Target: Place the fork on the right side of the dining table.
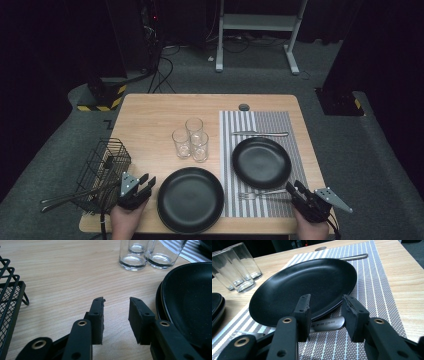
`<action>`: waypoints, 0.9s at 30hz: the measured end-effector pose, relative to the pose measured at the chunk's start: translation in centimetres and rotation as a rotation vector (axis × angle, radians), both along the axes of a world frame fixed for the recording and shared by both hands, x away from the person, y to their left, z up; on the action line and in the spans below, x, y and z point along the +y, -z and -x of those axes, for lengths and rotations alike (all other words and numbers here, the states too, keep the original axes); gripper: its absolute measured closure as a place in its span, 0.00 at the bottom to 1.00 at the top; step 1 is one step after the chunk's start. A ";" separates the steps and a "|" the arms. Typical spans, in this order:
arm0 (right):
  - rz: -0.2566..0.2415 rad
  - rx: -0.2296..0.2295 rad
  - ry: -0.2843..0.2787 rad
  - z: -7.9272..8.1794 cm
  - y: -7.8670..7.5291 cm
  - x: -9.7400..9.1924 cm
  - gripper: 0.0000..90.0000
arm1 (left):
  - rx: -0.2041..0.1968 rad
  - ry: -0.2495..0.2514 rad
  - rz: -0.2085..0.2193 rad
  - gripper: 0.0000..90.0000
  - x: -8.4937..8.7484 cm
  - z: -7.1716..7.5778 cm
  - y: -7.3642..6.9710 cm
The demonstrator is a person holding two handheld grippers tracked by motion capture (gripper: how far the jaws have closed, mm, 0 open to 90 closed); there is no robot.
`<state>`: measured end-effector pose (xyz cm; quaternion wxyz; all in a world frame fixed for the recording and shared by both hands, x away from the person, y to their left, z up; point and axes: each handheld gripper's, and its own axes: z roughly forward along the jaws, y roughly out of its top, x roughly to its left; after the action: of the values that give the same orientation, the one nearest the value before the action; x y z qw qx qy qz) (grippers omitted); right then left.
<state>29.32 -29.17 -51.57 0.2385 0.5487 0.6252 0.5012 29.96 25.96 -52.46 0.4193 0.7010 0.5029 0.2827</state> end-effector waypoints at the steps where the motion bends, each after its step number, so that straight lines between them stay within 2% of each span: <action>1: 0.000 0.000 0.000 0.0 0.0 0.0 0.66 | 0.000 0.000 -0.001 0.72 0.0 0.0 0.0; 23: 0.002 -0.011 0.004 -0.1 -0.2 -0.1 0.66 | 0.000 0.001 -0.002 0.72 0.0 0.0 0.0; 27: 0.023 -0.019 -0.009 0.0 -0.4 0.3 0.66 | -0.001 0.000 -0.001 0.72 0.0 0.0 0.0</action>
<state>29.35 -28.83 -51.21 0.2486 0.5383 0.6310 0.5002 29.91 25.94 -52.45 0.4192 0.7011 0.5023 0.2834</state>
